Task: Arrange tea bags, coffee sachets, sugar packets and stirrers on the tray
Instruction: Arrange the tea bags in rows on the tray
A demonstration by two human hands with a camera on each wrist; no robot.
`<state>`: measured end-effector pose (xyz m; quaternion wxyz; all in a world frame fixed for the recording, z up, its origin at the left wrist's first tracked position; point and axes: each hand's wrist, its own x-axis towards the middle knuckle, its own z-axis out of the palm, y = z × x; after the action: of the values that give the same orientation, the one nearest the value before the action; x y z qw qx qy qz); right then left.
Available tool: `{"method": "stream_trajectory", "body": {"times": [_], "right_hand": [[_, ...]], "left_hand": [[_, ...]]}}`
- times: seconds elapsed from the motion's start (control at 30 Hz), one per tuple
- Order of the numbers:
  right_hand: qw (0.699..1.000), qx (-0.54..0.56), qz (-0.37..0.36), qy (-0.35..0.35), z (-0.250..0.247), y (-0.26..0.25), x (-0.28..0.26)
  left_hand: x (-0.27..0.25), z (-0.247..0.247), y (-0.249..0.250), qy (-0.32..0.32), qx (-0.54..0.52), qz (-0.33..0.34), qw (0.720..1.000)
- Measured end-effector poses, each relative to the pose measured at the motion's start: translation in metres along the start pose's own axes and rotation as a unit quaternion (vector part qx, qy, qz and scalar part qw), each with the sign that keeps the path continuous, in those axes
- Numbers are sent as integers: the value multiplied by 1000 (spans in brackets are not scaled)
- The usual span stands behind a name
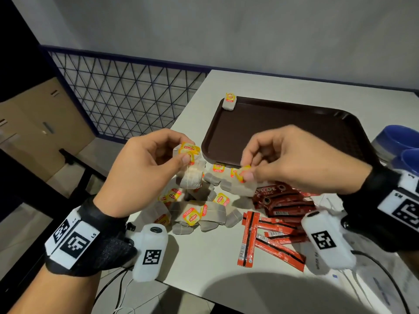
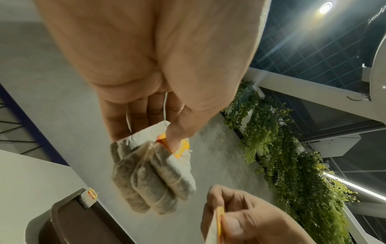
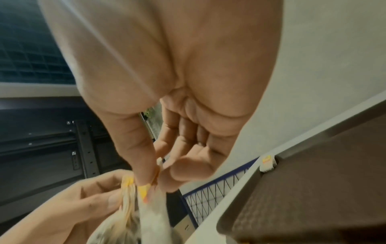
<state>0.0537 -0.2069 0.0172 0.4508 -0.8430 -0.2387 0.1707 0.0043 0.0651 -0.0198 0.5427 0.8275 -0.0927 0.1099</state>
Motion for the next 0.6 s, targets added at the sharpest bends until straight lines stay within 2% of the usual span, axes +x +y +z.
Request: {"method": "stream_trajectory", "body": {"times": [0.1,0.23,0.37,0.6], "right_hand": [[996,43,-48,59,-19,-10,9],[991,55,-88,89,-39,-21,23],[988,45,-65,133,-47,-17,39],[986,13,-18,162,-51,-2,53]], "left_hand": [[3,0,2,-2,-1,5,1000],[7,3,6,-6,-16,8,1000],[11,5,9,-7,-14,11,1000],[14,11,12,-11,-13,2,1000]]}}
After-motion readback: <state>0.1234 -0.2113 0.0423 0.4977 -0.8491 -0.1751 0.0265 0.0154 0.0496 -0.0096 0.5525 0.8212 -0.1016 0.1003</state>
